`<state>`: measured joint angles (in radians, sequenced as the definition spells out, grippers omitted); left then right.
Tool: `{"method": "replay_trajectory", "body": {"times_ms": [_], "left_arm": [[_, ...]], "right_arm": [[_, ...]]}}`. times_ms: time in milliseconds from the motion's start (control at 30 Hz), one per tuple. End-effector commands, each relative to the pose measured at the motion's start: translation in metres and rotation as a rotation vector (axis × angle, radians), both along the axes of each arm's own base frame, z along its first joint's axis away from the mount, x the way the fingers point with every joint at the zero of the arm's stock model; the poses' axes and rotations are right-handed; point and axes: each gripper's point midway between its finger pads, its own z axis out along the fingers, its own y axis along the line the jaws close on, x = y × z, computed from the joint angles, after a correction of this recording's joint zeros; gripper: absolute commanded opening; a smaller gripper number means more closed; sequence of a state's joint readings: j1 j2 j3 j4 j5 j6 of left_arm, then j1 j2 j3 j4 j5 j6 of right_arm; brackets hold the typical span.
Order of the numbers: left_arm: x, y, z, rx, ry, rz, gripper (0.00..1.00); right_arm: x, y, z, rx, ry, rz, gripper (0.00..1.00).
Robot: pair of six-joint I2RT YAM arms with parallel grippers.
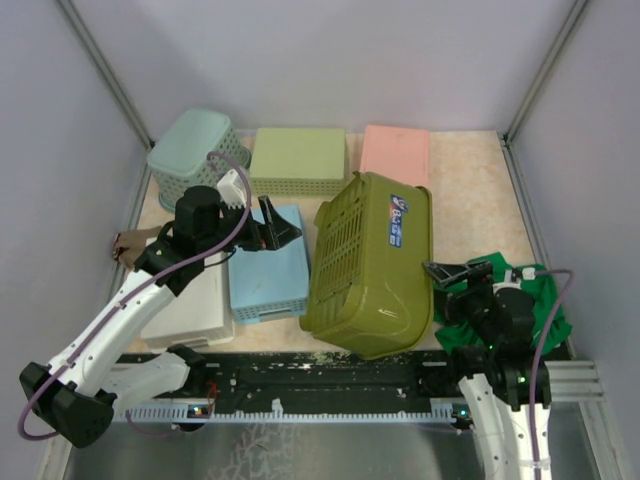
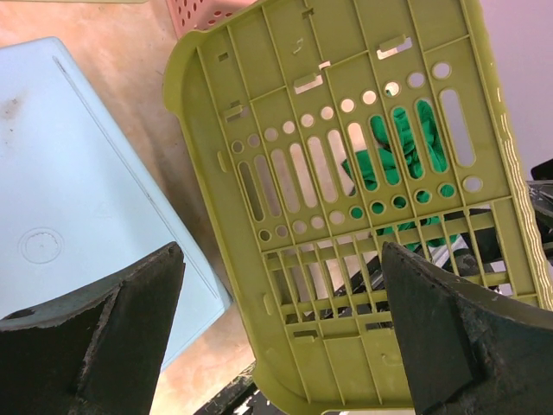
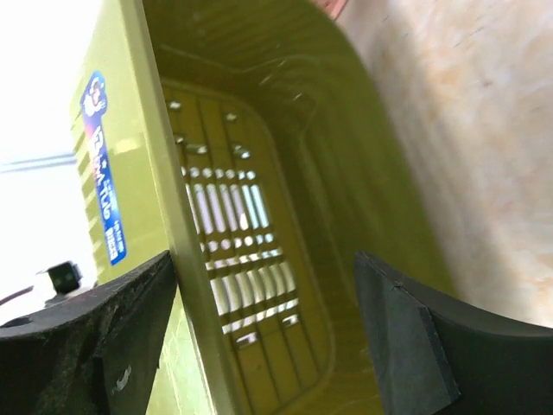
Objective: Turn the large container upside down
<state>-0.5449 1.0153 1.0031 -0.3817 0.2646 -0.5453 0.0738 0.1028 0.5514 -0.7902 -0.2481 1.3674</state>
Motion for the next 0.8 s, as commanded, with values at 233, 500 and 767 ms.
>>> {"method": "replay_trajectory", "body": {"times_ms": [233, 500, 767], "left_arm": [[-0.003, -0.001, 0.002, -0.013, -0.019, -0.025, 1.0], [-0.005, 0.001, 0.002, -0.009, -0.019, -0.019, 1.0], [-0.006, -0.001, 0.003, -0.02, -0.012, -0.028, 1.0]], "right_arm": [[-0.01, -0.039, -0.035, -0.292, 0.176, -0.103, 0.84], [-0.023, -0.078, -0.029, -0.436, 0.228, -0.257, 0.82], [-0.004, -0.079, 0.029, -0.591, 0.01, -0.196, 0.82]]}}
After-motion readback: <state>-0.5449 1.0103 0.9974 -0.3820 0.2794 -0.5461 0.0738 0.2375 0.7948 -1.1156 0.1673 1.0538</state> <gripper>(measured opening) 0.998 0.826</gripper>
